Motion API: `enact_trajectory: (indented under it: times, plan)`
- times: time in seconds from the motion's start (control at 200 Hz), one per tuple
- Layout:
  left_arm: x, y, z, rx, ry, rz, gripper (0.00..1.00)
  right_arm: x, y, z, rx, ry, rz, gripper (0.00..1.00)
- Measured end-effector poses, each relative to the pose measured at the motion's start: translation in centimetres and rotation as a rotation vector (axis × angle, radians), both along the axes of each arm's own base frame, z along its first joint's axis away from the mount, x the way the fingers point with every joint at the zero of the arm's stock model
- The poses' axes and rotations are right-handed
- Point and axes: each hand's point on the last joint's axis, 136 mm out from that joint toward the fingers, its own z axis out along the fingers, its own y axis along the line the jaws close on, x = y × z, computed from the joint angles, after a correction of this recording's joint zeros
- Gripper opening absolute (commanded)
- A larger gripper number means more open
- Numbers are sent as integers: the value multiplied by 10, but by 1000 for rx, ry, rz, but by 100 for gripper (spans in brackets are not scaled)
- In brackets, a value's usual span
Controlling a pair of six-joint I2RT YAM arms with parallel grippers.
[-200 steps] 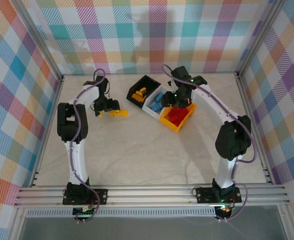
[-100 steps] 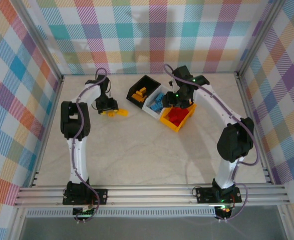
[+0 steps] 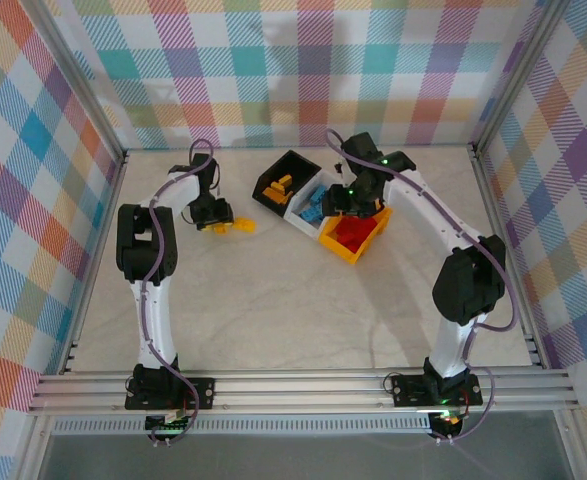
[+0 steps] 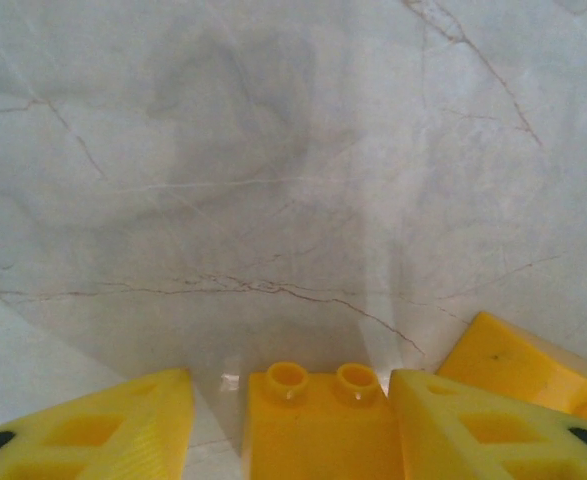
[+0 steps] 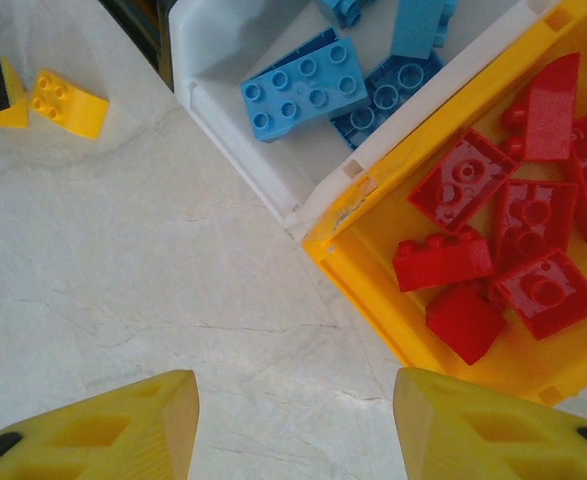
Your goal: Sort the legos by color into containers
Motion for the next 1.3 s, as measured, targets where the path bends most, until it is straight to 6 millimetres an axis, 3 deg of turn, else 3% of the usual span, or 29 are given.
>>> enact_trajectory:
  times: [0.145,0.295,0.425,0.615,0.825,0.96,1.035,1.155,1.3]
  plan:
    - [-1,2,0,5,4,4,35,-2,3,0,0,1,4,55]
    - [-4,0,1,-3,15,3,35,-2,3,0,0,1,3,55]
    - [-18,-6,4,-37,62,15,36,-1,3,0,1,1,1,55]
    - [-17,-27,34,-176,36,99,37,-4,1,7,8,-13,1,55]
    - [27,-67,82,-382,-91,200,39,-36,-12,25,52,-31,-14,55]
    - [74,-115,124,-491,-224,165,43,-56,-19,27,72,-18,-28,54]
    - [95,-144,137,-537,-277,135,49,-61,-21,24,75,-4,-34,54]
    - [119,-178,137,-588,-310,121,59,-63,-21,21,74,9,-42,54]
    - [129,-200,108,-606,-280,136,63,-66,-21,23,88,4,-43,54]
